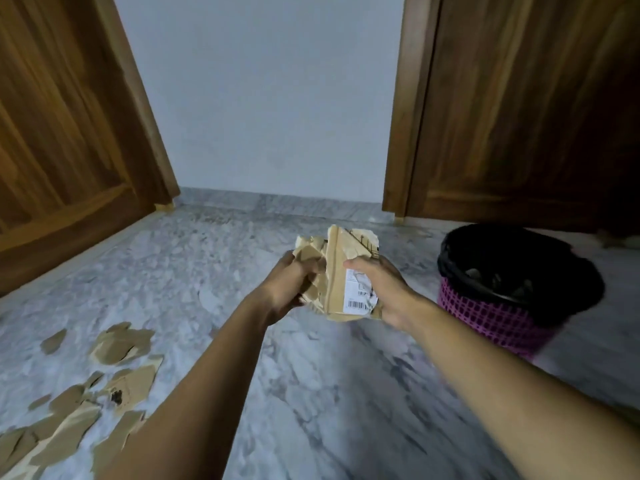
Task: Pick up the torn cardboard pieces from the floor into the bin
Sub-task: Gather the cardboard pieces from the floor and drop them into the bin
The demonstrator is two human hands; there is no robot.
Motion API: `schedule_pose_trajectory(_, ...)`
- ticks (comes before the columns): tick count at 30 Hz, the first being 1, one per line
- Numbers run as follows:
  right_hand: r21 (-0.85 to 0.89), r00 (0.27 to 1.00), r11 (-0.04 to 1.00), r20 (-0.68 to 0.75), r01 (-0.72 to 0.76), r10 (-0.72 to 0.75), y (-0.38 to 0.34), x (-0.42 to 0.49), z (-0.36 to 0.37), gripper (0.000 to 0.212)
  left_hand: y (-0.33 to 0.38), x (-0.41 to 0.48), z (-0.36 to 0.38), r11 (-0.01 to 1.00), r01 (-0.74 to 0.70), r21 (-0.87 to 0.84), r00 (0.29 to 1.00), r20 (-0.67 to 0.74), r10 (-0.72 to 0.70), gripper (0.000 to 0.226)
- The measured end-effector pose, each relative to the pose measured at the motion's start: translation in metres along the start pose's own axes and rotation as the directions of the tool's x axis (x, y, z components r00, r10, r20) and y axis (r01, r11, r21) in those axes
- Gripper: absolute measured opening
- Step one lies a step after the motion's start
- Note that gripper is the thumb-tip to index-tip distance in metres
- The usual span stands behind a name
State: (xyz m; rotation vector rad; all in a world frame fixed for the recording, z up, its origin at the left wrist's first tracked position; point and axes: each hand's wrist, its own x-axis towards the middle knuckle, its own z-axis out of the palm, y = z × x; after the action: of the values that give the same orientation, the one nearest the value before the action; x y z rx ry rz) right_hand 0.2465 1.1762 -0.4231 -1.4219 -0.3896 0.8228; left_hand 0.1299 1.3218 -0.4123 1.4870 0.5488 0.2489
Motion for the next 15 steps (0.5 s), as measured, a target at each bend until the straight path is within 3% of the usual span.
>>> schedule_pose_trajectory(3, 0.029, 0.996, 0.999, -0.079, 0.046, -0.044, -0.028, 0.015, -0.068, 0.053, 0.021, 0.044, 0.060, 0.998, -0.063, -0.001, 0.997, 0.033, 0.063, 0.051)
schedule_pose_trajectory(7, 0.043, 0.989, 0.997, -0.138, 0.063, -0.056, -0.051, 0.034, -0.175, 0.033, 0.039, 0.103, 0.155, 0.996, -0.086, 0.007, 0.992, 0.097, 0.085, 0.034)
schedule_pose_trajectory(15, 0.064, 0.929, 0.997, -0.367, -0.034, 0.055, -0.038, 0.052, -0.357, 0.044, 0.021, 0.194, 0.332, 0.994, -0.024, 0.102, 0.970, 0.241, -0.001, 0.023)
